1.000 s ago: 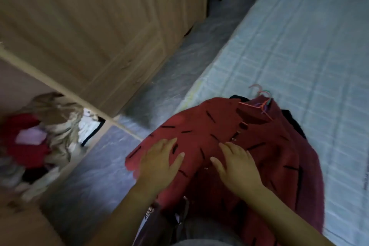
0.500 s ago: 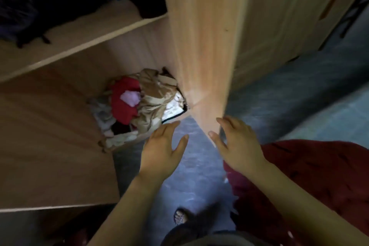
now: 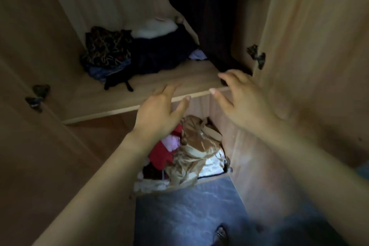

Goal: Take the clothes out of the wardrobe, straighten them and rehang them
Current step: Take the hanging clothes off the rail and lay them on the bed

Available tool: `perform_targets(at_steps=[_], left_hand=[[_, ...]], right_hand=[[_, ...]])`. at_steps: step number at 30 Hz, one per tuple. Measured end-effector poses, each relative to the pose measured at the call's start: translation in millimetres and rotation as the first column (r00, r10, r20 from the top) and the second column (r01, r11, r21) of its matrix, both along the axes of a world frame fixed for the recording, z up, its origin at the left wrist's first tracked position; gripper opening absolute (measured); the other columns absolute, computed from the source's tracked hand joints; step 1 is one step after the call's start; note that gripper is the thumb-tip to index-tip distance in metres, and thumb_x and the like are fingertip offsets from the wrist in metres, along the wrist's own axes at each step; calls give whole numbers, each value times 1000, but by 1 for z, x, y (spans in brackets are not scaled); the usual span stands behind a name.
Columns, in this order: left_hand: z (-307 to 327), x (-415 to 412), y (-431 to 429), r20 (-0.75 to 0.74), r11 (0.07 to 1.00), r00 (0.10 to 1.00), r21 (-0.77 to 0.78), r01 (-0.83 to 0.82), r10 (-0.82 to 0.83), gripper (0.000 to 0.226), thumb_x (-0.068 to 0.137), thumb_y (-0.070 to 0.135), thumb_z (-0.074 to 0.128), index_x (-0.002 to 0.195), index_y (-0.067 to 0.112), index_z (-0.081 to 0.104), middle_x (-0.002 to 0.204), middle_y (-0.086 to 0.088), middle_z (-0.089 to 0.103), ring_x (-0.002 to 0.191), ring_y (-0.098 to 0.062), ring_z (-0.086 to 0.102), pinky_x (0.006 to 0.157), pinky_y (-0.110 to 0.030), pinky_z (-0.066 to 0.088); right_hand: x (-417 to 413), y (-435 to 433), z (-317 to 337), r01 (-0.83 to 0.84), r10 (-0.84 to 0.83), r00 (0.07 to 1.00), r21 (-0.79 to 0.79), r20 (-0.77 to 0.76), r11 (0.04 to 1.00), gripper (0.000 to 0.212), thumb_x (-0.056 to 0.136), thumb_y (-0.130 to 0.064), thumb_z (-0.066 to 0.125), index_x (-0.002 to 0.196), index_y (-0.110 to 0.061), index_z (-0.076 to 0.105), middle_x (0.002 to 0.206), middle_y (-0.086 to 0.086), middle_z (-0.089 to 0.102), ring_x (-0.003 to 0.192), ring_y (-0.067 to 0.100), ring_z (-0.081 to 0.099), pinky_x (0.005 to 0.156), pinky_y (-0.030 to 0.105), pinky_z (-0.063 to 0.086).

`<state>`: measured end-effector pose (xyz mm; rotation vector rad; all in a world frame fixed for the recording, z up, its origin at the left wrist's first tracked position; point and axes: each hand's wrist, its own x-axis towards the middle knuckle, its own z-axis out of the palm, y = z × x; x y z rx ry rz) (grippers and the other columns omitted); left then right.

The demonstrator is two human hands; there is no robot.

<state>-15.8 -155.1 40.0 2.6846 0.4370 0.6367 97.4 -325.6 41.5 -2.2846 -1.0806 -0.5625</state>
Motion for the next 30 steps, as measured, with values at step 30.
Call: perform_targets(at_steps=[30], left_hand=[[420,404,246,630,915,671,349,204,-390,51,94,48,42,138,23,41,141,-6,41,127,-21,41,93,-23,31]], right_hand=[[326,226,481,215,-467,428,415,774,884,60,90,-50,44,139,-16,39,147,8,32,137,29,26,106,54,29]])
